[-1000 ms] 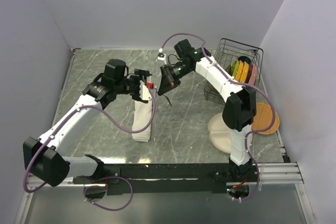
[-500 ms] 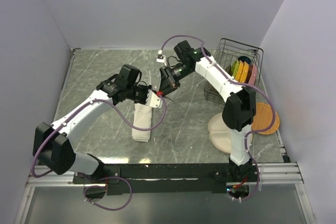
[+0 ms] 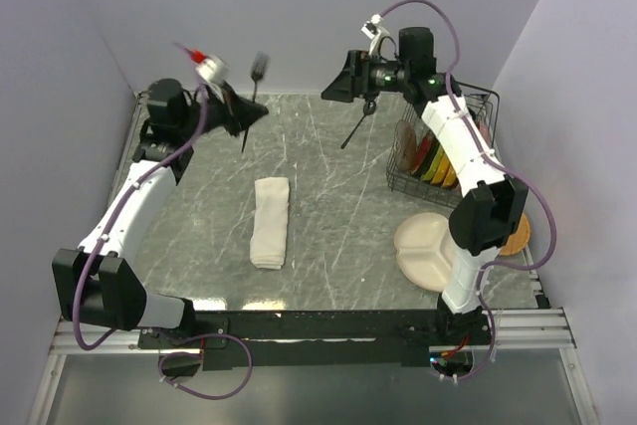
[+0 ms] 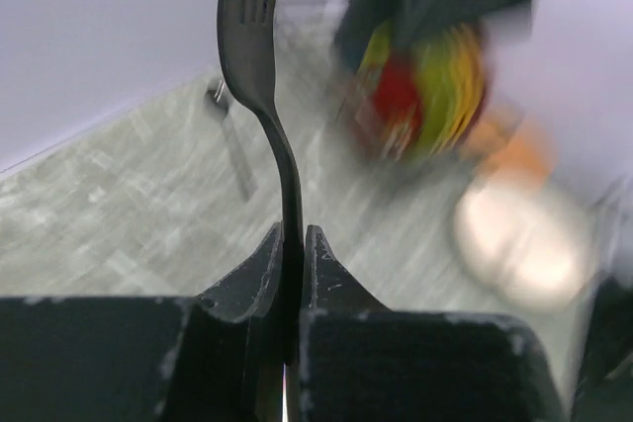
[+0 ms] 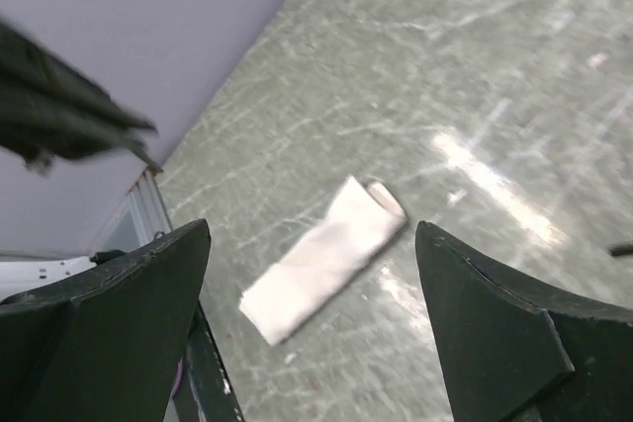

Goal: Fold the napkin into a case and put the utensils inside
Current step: Pass from the left arm to the right

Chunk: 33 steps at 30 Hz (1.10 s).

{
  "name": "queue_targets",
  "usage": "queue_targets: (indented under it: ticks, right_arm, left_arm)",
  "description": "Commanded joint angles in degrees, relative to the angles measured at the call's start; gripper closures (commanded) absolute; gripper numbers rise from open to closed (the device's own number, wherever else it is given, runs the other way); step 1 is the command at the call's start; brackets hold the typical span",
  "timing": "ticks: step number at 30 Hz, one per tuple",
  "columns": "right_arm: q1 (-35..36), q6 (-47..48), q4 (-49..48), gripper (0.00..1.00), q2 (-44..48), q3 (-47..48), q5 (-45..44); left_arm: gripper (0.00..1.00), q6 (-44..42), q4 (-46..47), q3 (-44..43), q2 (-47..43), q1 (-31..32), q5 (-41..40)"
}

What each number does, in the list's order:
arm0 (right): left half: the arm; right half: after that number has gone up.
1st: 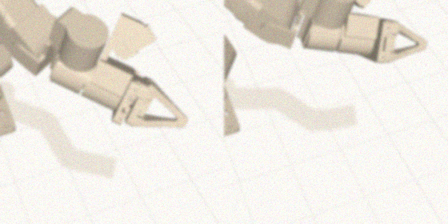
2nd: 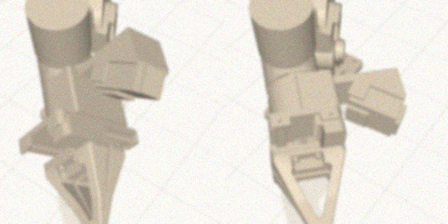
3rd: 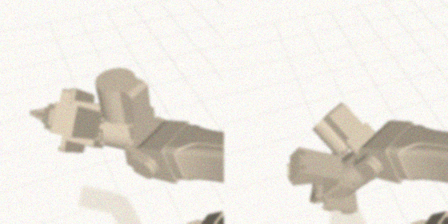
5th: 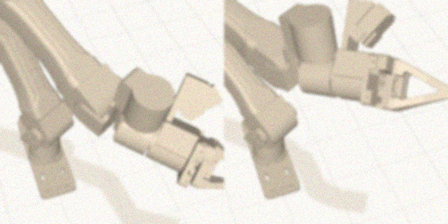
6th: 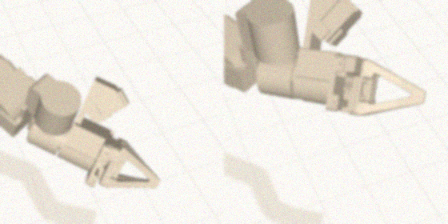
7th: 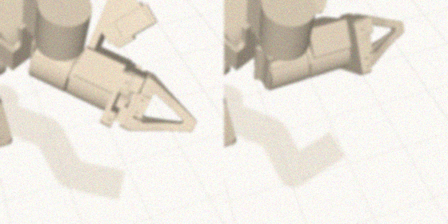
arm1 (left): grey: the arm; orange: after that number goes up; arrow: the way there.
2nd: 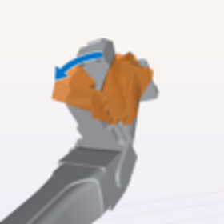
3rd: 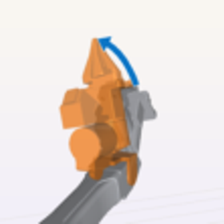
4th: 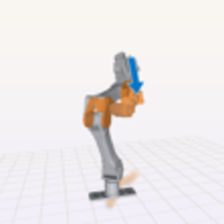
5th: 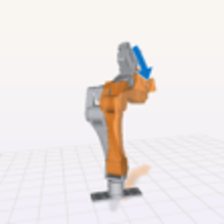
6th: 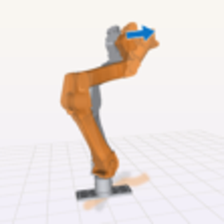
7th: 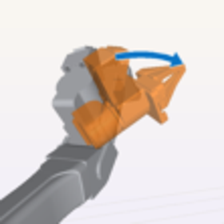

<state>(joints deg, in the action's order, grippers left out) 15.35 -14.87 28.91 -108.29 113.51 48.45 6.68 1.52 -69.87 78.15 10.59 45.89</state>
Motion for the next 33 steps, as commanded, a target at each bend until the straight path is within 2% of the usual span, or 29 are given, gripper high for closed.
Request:
queue_targets:
  ticks: [1,6,14,20,21,24,28,29,31,32,33]
  right_arm:
    - [6.9,-4.5,-13.6,0.08,6.2,-3.2,-1.2]
    - [12.0,-5.3,-19.5,0.1,9.0,-7.2,-1.6]
    - [17.5,-8.2,-23.4,0.14,7.7,-6.6,0.1]
    - [19.0,-13.7,-27.0,0.25,3.5,-2.3,2.4]
    - [19.3,-14.7,-27.3,0.31,3.0,-1.1,3.0]
    - [19.8,-16.7,-26.9,0.37,1.0,0.7,4.5]
    - [20.1,-21.6,-29.3,0.44,0.2,0.5,6.7]
    - [20.2,-22.0,-30.7,0.47,0.2,0.7,7.4]
    - [20.6,-21.6,-30.4,0.66,0.2,0.7,7.2]
    - [20.6,-21.4,-30.0,0.86,0.1,0.7,7.0]
    - [20.7,-21.1,-29.4,0.95,-0.2,1.1,6.1]
  left_arm:
    - [0.99,42.0,29.1,-1.1,-0.4,-2.0,-0.4]
    - [0.99,45.7,30.7,-1.6,-0.4,-1.9,-2.5]
    - [0.99,50.0,34.2,-2.4,0.1,-1.4,-3.0]
    - [0.99,50.6,35.0,-2.1,-0.1,-0.4,-2.4]
    - [0.99,50.6,34.6,-2.0,-0.1,-0.5,-2.7]
    - [0.99,50.6,34.1,-2.0,-0.1,-0.4,-3.3]
    - [0.99,50.7,34.1,-1.9,-0.2,-0.3,-3.3]
    - [0.99,50.7,34.2,-1.8,-0.3,-0.3,-3.3]
    - [0.99,51.1,34.5,-1.4,-0.5,-0.3,-3.1]
    - [0.99,51.0,34.3,-1.4,-0.4,-0.3,-3.1]
    - [0.99,50.5,33.6,-1.4,-0.6,-0.3,-3.2]
